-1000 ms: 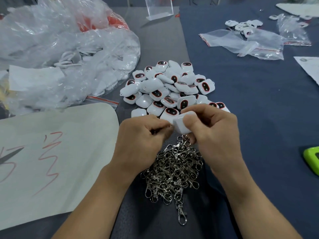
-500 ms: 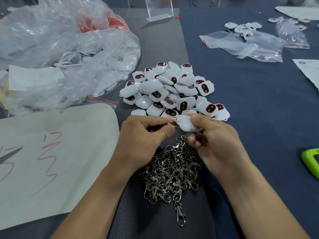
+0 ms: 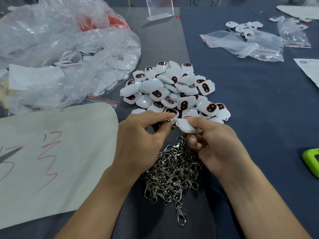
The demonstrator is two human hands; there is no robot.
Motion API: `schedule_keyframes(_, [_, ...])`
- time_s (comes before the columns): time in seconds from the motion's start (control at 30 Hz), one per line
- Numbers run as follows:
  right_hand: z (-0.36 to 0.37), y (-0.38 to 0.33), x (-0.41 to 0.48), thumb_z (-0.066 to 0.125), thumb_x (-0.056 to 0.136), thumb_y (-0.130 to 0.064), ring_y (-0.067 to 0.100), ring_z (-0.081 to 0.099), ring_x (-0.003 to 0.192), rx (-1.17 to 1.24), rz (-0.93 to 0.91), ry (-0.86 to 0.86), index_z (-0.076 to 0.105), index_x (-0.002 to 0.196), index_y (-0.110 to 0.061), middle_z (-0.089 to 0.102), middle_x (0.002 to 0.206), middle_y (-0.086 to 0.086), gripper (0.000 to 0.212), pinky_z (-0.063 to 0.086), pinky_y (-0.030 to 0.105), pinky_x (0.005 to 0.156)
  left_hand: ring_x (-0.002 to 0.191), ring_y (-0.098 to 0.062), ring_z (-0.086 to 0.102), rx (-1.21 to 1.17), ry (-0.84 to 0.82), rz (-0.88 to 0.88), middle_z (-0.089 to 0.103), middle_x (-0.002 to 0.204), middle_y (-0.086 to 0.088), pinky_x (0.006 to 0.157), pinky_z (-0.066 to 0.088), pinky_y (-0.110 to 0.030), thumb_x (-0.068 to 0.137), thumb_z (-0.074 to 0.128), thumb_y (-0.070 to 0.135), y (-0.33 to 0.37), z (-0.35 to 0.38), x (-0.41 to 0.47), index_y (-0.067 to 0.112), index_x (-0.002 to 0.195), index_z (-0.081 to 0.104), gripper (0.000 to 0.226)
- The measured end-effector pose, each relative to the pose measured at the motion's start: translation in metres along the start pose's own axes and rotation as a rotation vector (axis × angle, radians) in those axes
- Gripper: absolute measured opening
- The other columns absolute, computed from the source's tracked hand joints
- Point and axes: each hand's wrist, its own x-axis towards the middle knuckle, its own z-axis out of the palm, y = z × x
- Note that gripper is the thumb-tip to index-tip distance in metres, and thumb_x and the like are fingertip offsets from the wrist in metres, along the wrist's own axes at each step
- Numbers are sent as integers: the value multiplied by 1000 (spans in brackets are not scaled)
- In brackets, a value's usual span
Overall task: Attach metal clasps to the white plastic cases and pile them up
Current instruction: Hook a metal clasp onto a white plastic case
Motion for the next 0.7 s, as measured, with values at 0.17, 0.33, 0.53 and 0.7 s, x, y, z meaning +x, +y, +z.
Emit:
schedule_keyframes(0.17, [1, 1, -1, 59, 97, -5, 7, 45, 38, -22, -31, -30, 77, 59, -11, 64, 55, 0, 43, 32, 17, 36, 77, 0, 70, 0, 33, -148, 74, 81, 24, 76, 55, -16, 80, 77, 34, 1, 2, -2, 40, 102, 78, 23])
schedule_keyframes(0.33, [1, 2, -1, 58, 98, -3, 9, 48, 40, -23, -70, 5, 73, 83, -1, 68, 61, 4, 21, 34, 17, 37, 57, -24, 73, -452, -131, -488, 75, 69, -11, 50, 49, -15, 92, 72, 22, 6, 3, 1, 13, 75, 80, 20])
schedule_keyframes(0.53, [1, 2, -3, 59, 99, -5, 11, 50, 41, -114, -164, 12, 71, 90, -6, 69, 65, 4, 15, 36, 20, 39, 57, -20, 71, -549, -148, -482, 76, 71, -12, 56, 54, -21, 82, 78, 2, 9, 5, 2, 12, 74, 80, 14])
schedule_keyframes(0.7, [0, -2, -6, 59, 97, -5, 14, 50, 42, -153, -189, -36, 76, 83, -10, 68, 69, 10, 22, 36, 22, 41, 48, -14, 60, -633, -164, -508, 68, 60, -11, 48, 44, -14, 81, 74, -2, 10, 5, 2, 11, 64, 76, 21])
